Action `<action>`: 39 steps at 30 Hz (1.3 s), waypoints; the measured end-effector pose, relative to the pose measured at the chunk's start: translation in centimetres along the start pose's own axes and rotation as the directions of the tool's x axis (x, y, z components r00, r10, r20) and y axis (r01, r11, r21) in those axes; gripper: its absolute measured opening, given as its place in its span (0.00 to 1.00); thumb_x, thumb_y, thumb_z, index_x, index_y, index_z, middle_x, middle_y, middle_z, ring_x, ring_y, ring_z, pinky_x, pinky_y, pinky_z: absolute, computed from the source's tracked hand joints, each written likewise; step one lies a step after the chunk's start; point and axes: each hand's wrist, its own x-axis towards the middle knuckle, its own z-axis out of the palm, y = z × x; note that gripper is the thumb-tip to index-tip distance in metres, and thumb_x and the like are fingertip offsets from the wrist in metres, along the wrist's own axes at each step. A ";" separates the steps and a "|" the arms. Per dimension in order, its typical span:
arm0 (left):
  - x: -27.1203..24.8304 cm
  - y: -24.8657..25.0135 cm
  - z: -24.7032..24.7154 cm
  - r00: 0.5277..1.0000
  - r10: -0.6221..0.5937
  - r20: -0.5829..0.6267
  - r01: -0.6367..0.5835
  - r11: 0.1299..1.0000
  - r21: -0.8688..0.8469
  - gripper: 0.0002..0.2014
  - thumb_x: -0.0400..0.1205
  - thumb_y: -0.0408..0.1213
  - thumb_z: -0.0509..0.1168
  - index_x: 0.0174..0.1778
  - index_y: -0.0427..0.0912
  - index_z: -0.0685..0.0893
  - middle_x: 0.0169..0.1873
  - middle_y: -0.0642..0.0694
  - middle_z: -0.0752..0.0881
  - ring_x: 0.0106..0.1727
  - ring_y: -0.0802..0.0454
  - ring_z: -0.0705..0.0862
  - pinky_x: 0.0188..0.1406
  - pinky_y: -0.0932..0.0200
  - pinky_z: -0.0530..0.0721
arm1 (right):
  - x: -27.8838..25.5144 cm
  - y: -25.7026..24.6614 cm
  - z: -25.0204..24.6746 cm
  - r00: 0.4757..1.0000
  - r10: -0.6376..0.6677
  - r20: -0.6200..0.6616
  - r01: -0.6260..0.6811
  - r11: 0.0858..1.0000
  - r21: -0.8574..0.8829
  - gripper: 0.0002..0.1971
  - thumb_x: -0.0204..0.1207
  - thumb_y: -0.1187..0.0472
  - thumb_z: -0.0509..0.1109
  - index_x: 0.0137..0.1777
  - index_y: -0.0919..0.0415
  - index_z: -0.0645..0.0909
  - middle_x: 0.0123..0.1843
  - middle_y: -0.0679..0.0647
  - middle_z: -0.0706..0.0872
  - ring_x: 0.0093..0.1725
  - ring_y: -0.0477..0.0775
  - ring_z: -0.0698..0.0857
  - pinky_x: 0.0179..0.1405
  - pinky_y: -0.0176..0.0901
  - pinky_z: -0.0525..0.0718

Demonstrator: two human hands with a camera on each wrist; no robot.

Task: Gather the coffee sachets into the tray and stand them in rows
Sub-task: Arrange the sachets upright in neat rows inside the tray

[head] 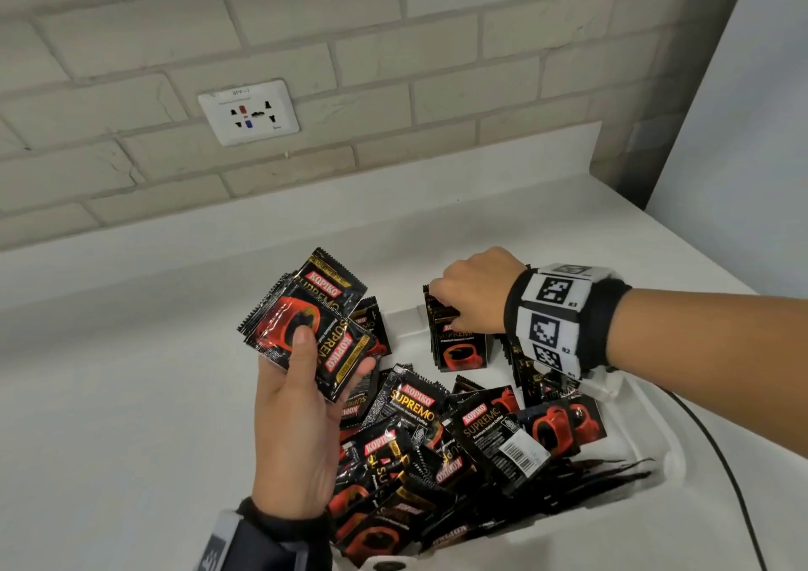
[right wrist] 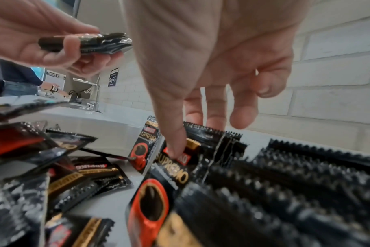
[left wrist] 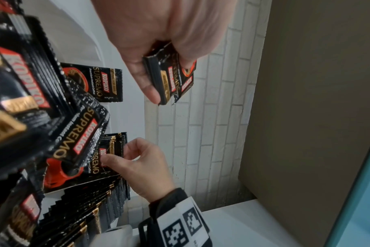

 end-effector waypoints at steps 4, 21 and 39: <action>0.0 -0.1 0.3 1.000 -0.016 0.014 0.016 1.000 0.005 0.14 0.83 0.39 0.56 0.63 0.40 0.75 0.43 0.51 0.89 0.40 0.55 0.89 0.36 0.57 0.89 | 0.1 0.1 0.2 0.999 -0.013 -0.032 0.012 0.999 -0.039 0.13 0.78 0.52 0.64 0.57 0.59 0.76 0.51 0.53 0.82 0.48 0.56 0.83 0.30 0.43 0.68; -1.4 -0.5 3.3 0.973 -0.189 0.135 0.200 0.977 -0.076 0.19 0.71 0.34 0.65 0.60 0.42 0.79 0.52 0.39 0.88 0.49 0.44 0.89 0.45 0.45 0.89 | -5.2 -2.8 -2.7 0.984 0.179 -0.007 -0.034 0.225 0.974 0.24 0.63 0.45 0.78 0.53 0.46 0.69 0.43 0.49 0.86 0.32 0.42 0.82 0.31 0.39 0.83; -1.6 -0.6 3.9 0.959 -0.280 0.046 0.282 0.922 -0.266 0.08 0.85 0.34 0.55 0.55 0.41 0.79 0.54 0.38 0.87 0.54 0.44 0.87 0.44 0.46 0.88 | -6.8 -0.1 -0.6 0.834 0.550 0.050 0.132 -0.288 0.949 0.04 0.76 0.65 0.68 0.47 0.55 0.78 0.39 0.50 0.87 0.34 0.47 0.82 0.25 0.32 0.76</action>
